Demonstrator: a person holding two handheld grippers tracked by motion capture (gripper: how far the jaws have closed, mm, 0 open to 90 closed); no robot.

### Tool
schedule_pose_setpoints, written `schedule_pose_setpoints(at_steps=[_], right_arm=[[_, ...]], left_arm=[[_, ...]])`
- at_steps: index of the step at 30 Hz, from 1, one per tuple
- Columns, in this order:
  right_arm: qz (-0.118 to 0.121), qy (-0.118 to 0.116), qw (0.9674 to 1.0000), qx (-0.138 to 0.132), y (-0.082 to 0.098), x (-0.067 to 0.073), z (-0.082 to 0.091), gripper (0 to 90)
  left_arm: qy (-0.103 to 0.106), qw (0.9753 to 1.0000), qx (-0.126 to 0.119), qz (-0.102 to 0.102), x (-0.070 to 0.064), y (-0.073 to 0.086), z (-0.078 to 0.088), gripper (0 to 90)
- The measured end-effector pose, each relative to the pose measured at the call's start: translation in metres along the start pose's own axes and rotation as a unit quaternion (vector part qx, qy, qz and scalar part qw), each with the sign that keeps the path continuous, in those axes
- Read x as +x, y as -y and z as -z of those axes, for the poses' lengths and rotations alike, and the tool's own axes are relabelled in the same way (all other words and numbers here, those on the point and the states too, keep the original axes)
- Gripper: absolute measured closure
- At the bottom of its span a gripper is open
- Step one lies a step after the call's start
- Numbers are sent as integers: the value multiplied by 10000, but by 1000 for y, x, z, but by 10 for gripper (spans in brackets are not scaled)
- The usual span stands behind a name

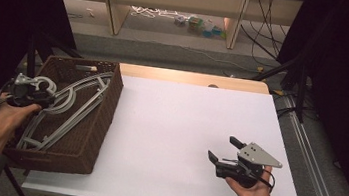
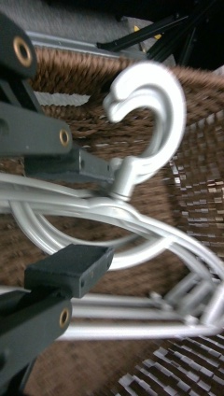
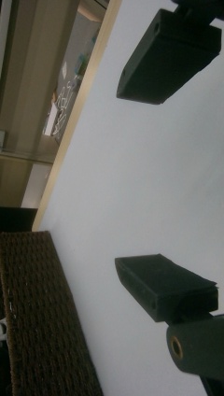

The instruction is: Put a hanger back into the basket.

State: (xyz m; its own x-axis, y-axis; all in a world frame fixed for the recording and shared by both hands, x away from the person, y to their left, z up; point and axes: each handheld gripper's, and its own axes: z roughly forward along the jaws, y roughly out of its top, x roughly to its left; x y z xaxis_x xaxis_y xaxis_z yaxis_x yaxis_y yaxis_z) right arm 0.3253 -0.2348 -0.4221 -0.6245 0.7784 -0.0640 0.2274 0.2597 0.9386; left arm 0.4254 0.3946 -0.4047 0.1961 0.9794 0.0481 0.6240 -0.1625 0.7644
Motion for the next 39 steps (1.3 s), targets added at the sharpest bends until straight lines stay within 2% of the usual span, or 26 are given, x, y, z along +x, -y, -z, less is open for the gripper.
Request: schedule_pose_setpoints(at_steps=[2,6,7,9,10,11,12,13,15,18,19,21,23,24,26,27,28,29,31,32,37,38,39], right_arm=[[14,16,10000,2,0,0,0,169],[7,-2,10000,12,-1,1,1,168],[-58,-35,10000,36,-1,2,2,168],[-93,-39,9999,-17,-1,3,2,168],[2,-32,10000,-45,-2,2,2,168],[2,-19,10000,-50,-2,2,3,168],[-4,-26,10000,-50,-2,3,3,167],[-7,-24,10000,-60,-2,4,3,167],[-23,-1,9999,-115,-1,4,2,167],[-110,-67,9999,-96,-1,6,4,165],[-38,-32,9999,-156,-1,5,3,165],[-86,-71,9999,-106,-1,5,4,164],[-65,-61,9998,-159,-1,5,4,163],[-54,-63,9998,-172,0,5,4,162],[-126,-122,9998,-74,0,7,6,162],[-132,-154,9995,-234,1,8,4,160],[-94,-143,9995,-278,1,8,3,161],[-142,-154,9996,-206,1,9,4,161],[-119,-130,9997,-143,1,10,5,161],[-109,-126,9997,-150,1,10,5,161],[-131,-156,9996,-184,1,13,6,161],[-131,-170,9996,-192,1,13,6,161],[-126,-162,9996,-194,2,13,6,161]], left_arm=[[73,9993,-239,263,-5,-3,8,469],[234,9968,-600,483,-18,-6,28,383],[281,9959,-686,525,-21,-7,33,368],[460,9926,-899,680,-28,-7,45,350],[536,9904,-1012,776,-31,-7,51,345],[635,9884,-1093,843,-34,-7,56,343],[795,9853,-1193,928,-38,-7,59,339],[862,9836,-1256,961,-41,-6,62,337],[928,9827,-1347,867,-51,-6,69,329],[1055,9796,-1508,802,-65,-4,77,323],[1118,9782,-1572,769,-72,-4,79,320],[1210,9761,-1651,731,-81,-3,81,301],[1320,9728,-1770,696,-92,-3,83,291],[1411,9711,-1833,595,-98,-3,83,292],[1452,9705,-1879,427,-110,-2,82,285],[1498,9698,-1882,400,-114,-2,82,271],[1567,9685,-1889,413,-119,-1,82,251],[1625,9674,-1900,413,-124,0,82,231],[1751,9631,-2000,410,-132,1,81,222],[1804,9619,-2008,437,-136,2,81,210],[1969,9573,-2081,372,-157,5,81,185],[2006,9557,-2127,342,-162,6,80,185],[2027,9562,-2091,286,-166,7,80,185]])
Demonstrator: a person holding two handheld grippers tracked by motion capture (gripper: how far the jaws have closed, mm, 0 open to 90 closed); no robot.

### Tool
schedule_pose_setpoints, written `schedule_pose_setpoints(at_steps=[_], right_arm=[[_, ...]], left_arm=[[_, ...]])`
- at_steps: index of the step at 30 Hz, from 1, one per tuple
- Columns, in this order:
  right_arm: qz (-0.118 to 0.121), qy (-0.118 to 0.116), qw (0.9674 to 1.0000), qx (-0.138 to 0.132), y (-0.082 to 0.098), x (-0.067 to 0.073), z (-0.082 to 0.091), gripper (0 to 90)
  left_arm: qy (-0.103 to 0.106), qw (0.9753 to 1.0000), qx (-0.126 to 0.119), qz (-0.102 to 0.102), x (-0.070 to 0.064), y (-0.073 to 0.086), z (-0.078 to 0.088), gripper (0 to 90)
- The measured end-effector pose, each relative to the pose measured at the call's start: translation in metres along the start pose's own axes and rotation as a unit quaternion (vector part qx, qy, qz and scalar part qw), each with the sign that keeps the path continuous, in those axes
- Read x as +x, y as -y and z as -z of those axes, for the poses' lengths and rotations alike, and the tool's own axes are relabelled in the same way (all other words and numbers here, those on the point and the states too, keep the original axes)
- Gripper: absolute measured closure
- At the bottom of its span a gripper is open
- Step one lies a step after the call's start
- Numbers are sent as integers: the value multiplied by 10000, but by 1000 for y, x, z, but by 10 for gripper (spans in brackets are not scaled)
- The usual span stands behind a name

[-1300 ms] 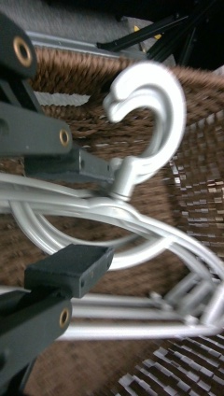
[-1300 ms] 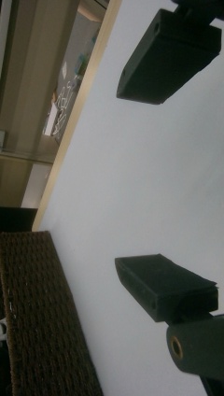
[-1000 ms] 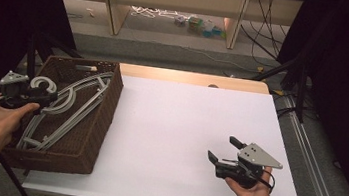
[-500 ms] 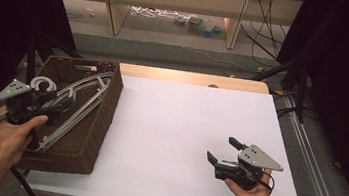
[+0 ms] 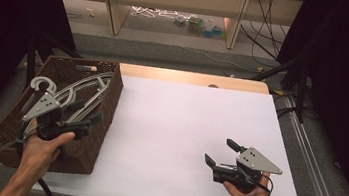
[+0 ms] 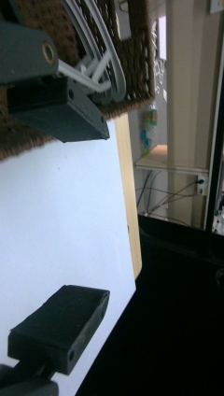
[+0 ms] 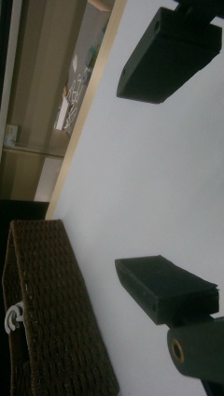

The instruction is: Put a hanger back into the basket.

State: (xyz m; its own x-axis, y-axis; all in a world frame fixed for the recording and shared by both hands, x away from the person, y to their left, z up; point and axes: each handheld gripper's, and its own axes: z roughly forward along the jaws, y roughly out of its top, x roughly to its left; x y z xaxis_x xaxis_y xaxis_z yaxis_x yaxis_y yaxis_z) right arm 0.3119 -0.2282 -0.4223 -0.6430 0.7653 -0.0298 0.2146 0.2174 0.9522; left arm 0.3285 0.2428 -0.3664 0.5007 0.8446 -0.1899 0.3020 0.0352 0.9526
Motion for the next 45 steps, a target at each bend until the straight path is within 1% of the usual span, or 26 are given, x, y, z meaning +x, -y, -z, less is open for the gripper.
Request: schedule_pose_setpoints(at_steps=[3,5,6,9,13,14,16,17,18,19,21,22,24,25,26,29,30,31,33,34,35,37,40,42,44,45], right_arm=[[9,0,10000,31,0,0,1,161],[55,33,10000,-37,1,0,0,161],[1,16,10000,-14,2,1,1,161],[3,2,10000,-10,2,1,1,161],[-22,-42,10000,-10,3,2,1,160],[-16,-59,10000,-71,4,3,1,160],[4,-56,10000,39,4,4,3,160],[19,-73,10000,-3,4,5,2,161],[13,-117,9999,-2,4,5,2,161],[26,-56,10000,-3,4,6,3,160],[74,-44,9999,-84,5,6,3,160],[2,-78,10000,-41,5,8,5,160],[-54,-107,9999,-13,6,10,7,160],[25,-94,9999,-89,7,10,7,160],[11,-100,9999,-106,8,10,7,160],[-134,-157,9998,-49,11,14,10,161],[-119,-183,9998,-32,11,14,11,160],[-203,-198,9996,-7,12,15,13,160],[-202,-191,9996,5,14,16,16,160],[-251,-215,9994,-94,15,17,17,160],[-177,-182,9996,-108,15,16,18,160],[-215,-111,9996,-126,17,17,21,160],[-225,-172,9994,-179,18,18,21,160],[-216,-103,9996,-170,17,18,20,160],[-183,-136,9997,-91,17,19,21,160],[-190,-156,9995,-201,17,19,20,160]], left_arm=[[80,9999,-43,-104,-9,4,-5,185],[185,9997,-67,-148,-15,8,-8,183],[212,9996,-70,-186,-18,10,-9,184],[286,9991,-14,-323,-26,17,-13,187],[418,9986,-64,-320,-33,28,-18,189],[408,9985,-39,-370,-34,29,-18,189],[463,9977,-32,-485,-37,33,-19,190],[486,9976,-24,-486,-38,36,-20,190],[452,9976,-42,-526,-39,38,-19,189],[407,9975,-64,-579,-41,41,-19,189],[406,9975,-49,-570,-42,47,-19,187],[459,9975,-45,-528,-44,52,-20,186],[616,9973,14,-405,-45,60,-21,185],[633,9973,31,-376,-46,65,-22,182],[619,9972,67,-415,-47,70,-24,177],[614,9951,314,-711,-51,80,-25,172],[592,9950,358,-723,-53,82,-24,172],[629,9952,329,-680,-53,83,-23,170],[609,9956,222,-675,-53,82,-21,167],[598,9959,168,-665,-52,81,-20,167],[571,9961,165,-655,-52,81,-19,167],[575,9965,165,-585,-52,81,-18,166],[624,9962,190,-581,-53,82,-20,166],[673,9960,147,-572,-52,82,-21,166],[630,9963,175,-560,-52,81,-20,166],[621,9963,166,-562,-52,81,-20,166]])
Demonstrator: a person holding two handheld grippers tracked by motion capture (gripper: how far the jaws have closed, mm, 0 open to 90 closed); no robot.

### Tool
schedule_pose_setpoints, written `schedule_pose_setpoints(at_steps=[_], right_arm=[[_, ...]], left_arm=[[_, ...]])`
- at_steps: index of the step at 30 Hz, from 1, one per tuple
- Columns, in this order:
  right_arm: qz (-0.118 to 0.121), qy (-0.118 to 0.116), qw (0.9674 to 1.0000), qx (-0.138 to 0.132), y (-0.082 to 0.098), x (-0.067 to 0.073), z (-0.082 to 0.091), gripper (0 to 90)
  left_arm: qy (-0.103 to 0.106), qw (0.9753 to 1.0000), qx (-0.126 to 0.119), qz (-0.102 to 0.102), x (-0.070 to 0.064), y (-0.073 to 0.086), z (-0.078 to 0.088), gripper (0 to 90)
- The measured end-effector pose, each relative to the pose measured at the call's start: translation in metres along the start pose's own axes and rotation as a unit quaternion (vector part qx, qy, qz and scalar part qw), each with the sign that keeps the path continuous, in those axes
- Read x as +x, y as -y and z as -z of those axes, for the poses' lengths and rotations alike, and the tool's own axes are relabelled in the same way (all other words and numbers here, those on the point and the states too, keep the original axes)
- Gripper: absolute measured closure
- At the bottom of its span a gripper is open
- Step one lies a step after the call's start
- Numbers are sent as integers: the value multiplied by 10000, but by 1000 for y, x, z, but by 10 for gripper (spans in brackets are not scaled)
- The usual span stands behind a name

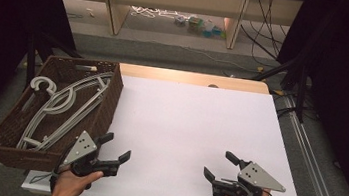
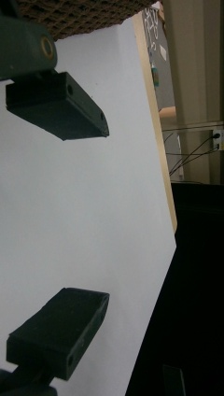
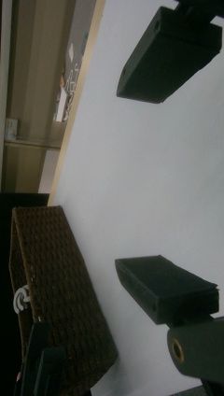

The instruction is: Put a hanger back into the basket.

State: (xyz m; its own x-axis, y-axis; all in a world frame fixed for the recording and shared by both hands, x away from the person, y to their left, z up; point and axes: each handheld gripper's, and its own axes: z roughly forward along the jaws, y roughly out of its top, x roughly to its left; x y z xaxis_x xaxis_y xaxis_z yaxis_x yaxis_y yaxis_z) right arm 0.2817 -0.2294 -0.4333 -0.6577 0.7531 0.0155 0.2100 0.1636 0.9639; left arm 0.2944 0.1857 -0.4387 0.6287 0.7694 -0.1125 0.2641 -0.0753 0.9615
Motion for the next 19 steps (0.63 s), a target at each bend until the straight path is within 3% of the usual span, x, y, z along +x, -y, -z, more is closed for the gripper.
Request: schedule_pose_setpoints(at_steps=[19], right_arm=[[-12,6,9999,109,-1,1,0,160]], left_arm=[[64,10000,23,-67,0,1,-3,166]])
